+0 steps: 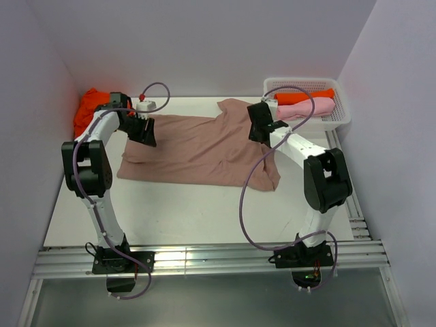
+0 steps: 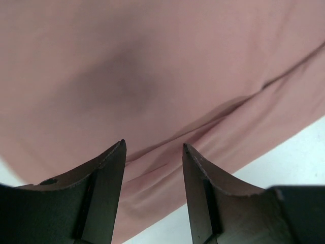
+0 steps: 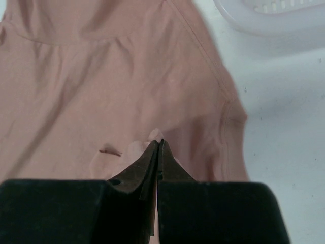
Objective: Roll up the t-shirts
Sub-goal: Fold the tshirt
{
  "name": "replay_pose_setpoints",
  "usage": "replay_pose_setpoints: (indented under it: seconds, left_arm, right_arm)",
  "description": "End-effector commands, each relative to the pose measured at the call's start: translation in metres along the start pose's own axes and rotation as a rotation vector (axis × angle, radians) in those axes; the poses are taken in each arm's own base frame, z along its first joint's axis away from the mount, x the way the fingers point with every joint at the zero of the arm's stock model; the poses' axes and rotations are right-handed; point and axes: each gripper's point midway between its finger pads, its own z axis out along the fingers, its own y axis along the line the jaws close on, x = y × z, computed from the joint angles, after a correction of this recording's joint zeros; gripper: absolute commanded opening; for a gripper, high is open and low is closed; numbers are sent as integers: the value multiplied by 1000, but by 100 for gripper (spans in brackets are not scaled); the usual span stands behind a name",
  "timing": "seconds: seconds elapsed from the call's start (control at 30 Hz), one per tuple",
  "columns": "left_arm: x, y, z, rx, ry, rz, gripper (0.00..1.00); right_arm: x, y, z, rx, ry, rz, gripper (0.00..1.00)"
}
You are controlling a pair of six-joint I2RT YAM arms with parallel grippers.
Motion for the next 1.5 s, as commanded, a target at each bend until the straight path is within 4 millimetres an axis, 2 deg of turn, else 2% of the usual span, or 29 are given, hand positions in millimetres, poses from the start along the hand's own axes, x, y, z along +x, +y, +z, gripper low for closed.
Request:
replay_pose_setpoints:
  seconds: [0.0,0.13,0.2,0.3,0.37,0.4,0.43,0.47,0.63,0.67,0.77,0.87,0.97,1.13,1.17,1.23,1.27,1.47]
  left_arm:
    - [-5,-21,-4,32,-14,18,53]
    - [6,-23,6,44,18,12,52]
    - [8,-38,13,69,34,38,52]
    - [9,-48,12,85,35,57,52]
    - [7,-54,11,90,29,72,52]
    - [6,-58,11,97,27,78,52]
    - [4,-59,11,97,22,81,52]
    - [3,-62,11,103,23,81,52]
    - [-3,-82,18,148,29,104,51]
    - [-5,-86,19,153,26,111,52]
    - [-19,-112,26,180,16,154,52]
    - [-44,-128,33,180,-36,182,54]
    - [-63,-161,50,228,-55,237,54]
    - [-83,-192,80,277,-117,298,54]
    - [-85,-203,86,293,-126,319,54]
    - [-84,-213,97,304,-130,328,55]
    - [-87,-226,103,323,-148,356,55]
    - [-89,-266,127,395,-204,401,55]
  right_arm:
    - [-14,0,3,43,-23,-5,0]
    - [-6,-6,10,63,-10,18,0]
    - [0,-10,13,74,6,25,0]
    - [8,-11,14,73,22,33,0]
    - [5,-10,7,55,9,59,0]
    - [16,-13,5,59,21,59,0]
    - [9,-5,-6,22,-9,70,0]
    - [12,-3,-11,8,-8,70,0]
    - [45,2,-29,-3,32,40,0]
    - [54,9,-34,-13,39,25,0]
    - [84,8,-39,8,85,13,0]
    - [100,5,-41,35,112,25,0]
    - [113,-1,-40,52,134,41,0]
    - [117,0,-39,51,148,67,0]
    - [117,1,-38,51,149,73,0]
    - [118,0,-38,58,152,75,0]
    - [118,2,-38,54,153,77,0]
    - [120,4,-36,49,161,92,0]
